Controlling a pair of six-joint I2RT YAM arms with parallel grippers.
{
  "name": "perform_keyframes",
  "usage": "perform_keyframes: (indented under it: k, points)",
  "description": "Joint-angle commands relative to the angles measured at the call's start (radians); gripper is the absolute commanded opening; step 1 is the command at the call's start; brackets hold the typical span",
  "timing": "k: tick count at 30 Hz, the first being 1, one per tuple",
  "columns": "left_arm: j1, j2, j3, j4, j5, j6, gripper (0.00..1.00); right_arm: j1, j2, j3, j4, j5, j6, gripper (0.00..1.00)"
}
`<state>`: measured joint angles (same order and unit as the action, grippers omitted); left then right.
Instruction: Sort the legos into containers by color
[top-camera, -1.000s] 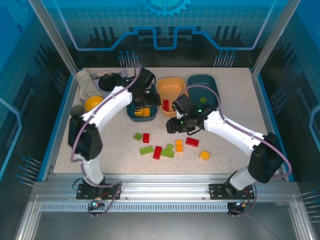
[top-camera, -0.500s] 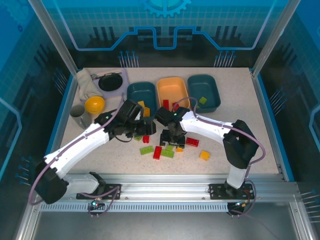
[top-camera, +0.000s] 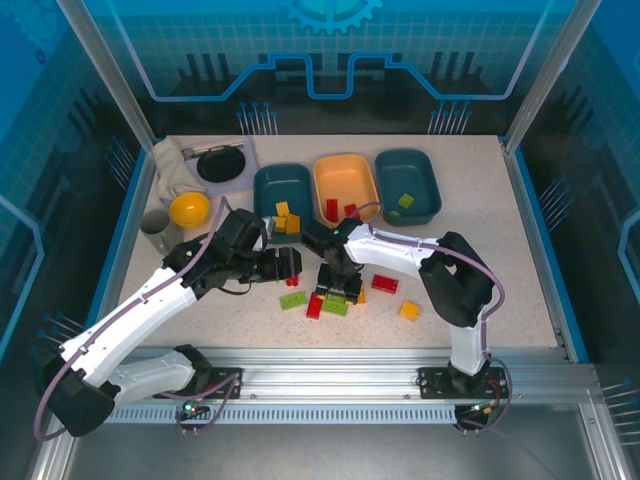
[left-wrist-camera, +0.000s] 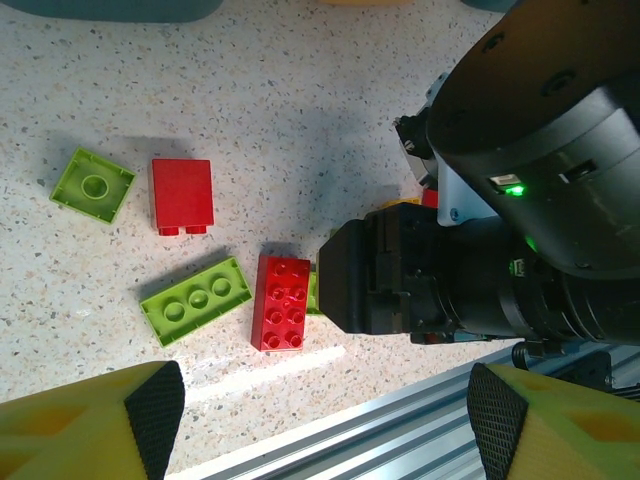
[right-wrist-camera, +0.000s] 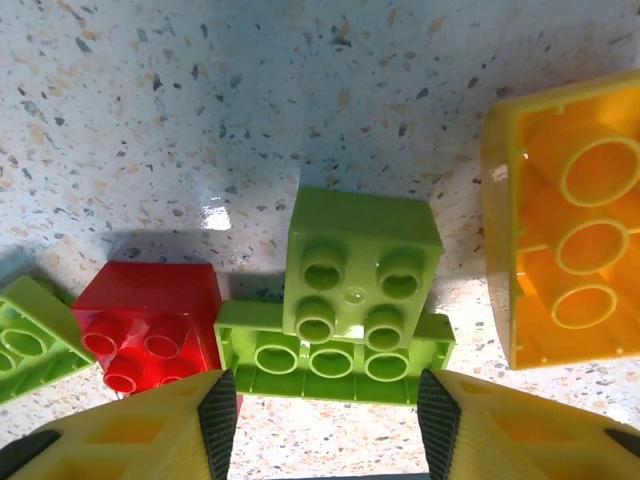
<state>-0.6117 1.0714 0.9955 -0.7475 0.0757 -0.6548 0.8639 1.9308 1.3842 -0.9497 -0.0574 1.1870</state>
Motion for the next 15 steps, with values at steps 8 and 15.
perform_keyframes:
  k: [8,15]
  points:
    - [-0.003,-0.018,-0.003,-0.01,0.006,-0.017,0.78,-0.026,0.047,0.037,-0.022,0.04,0.001,0.48]
    - [-0.003,-0.013,0.002,-0.009,0.009,-0.016,0.78,-0.042,0.075,0.039,-0.016,0.047,-0.017,0.45]
